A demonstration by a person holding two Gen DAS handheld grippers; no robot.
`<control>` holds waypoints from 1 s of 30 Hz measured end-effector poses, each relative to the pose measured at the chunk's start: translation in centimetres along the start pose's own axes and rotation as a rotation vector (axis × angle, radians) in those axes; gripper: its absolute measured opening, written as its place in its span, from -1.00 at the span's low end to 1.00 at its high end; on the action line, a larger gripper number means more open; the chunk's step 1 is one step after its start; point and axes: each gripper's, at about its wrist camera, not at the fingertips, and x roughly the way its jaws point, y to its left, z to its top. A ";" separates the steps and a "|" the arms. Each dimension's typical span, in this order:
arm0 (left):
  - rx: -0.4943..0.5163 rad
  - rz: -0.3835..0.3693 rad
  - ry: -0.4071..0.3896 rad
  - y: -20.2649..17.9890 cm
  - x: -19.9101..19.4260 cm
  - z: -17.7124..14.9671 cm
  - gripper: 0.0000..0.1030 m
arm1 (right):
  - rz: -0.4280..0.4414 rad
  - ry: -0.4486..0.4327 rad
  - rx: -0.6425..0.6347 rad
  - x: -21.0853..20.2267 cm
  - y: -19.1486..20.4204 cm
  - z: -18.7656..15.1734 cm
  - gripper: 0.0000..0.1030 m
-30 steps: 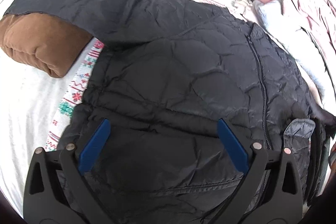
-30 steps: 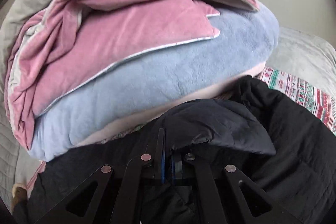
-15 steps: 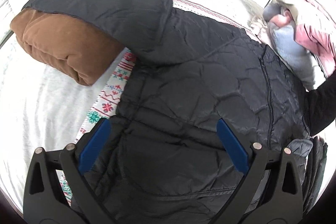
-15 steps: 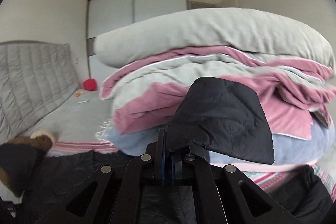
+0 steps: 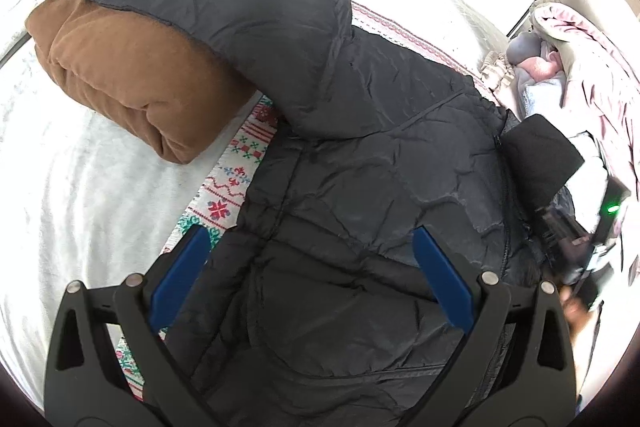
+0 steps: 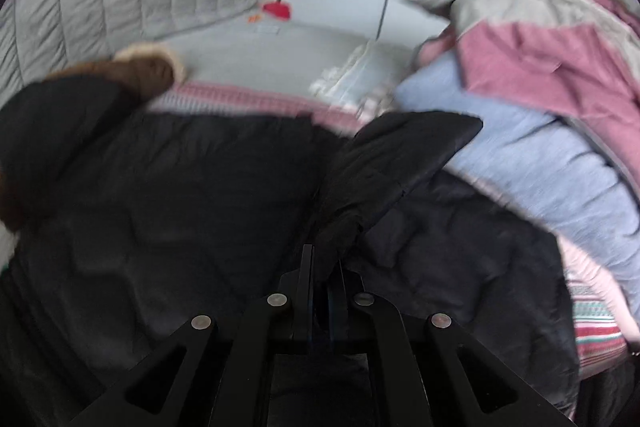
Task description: Fold large clothes
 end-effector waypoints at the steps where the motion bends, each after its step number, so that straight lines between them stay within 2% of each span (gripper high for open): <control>1: 0.004 -0.001 -0.001 -0.1 0.0 0.0 0.96 | 0.002 0.016 -0.019 0.6 0.4 -0.3 -0.75; 2: 0.007 -0.002 -0.001 0.0 -0.1 0.0 0.96 | 0.009 0.030 -0.039 1.0 0.9 -0.5 -0.70; 6: 0.013 0.008 0.002 -0.2 0.2 0.0 0.96 | 0.041 0.017 -0.114 0.7 3.1 -0.6 0.08; 7: 0.012 0.008 0.003 -0.2 0.2 0.0 0.96 | 0.051 0.006 -0.139 0.4 3.7 -0.5 0.18; 10: 0.011 0.012 0.002 -0.2 0.3 0.0 0.96 | 0.049 0.018 -0.140 0.3 4.7 0.1 0.19; 13: 0.014 0.013 0.003 -0.2 0.4 0.0 0.96 | 0.130 0.012 -0.082 -0.2 4.5 0.5 0.19; 17: 0.007 0.010 -0.004 0.0 0.3 0.1 0.96 | 0.175 -0.007 0.087 -0.8 1.8 0.7 0.21; 20: 0.010 0.012 -0.005 -0.1 0.2 0.1 0.96 | 0.151 0.072 0.228 1.4 -1.0 -0.1 0.27; 22: 0.012 0.016 -0.008 -0.1 0.2 0.0 0.96 | 0.176 0.157 0.238 3.7 -1.4 -1.1 0.28; 24: 0.015 0.018 -0.011 -0.1 0.2 0.0 0.96 | 0.150 0.162 0.188 4.2 -0.9 -1.2 0.28; 26: 0.012 0.018 -0.018 0.1 0.1 0.2 0.96 | 0.135 0.168 0.170 3.2 -0.4 -0.4 0.28; 28: 0.004 0.022 -0.027 0.6 -0.3 0.4 0.96 | 0.161 0.111 0.181 0.4 -0.3 0.1 0.28; 30: -0.011 0.012 -0.042 1.4 -1.1 0.8 0.96 | 0.144 0.063 0.192 -3.5 -0.3 -0.5 0.30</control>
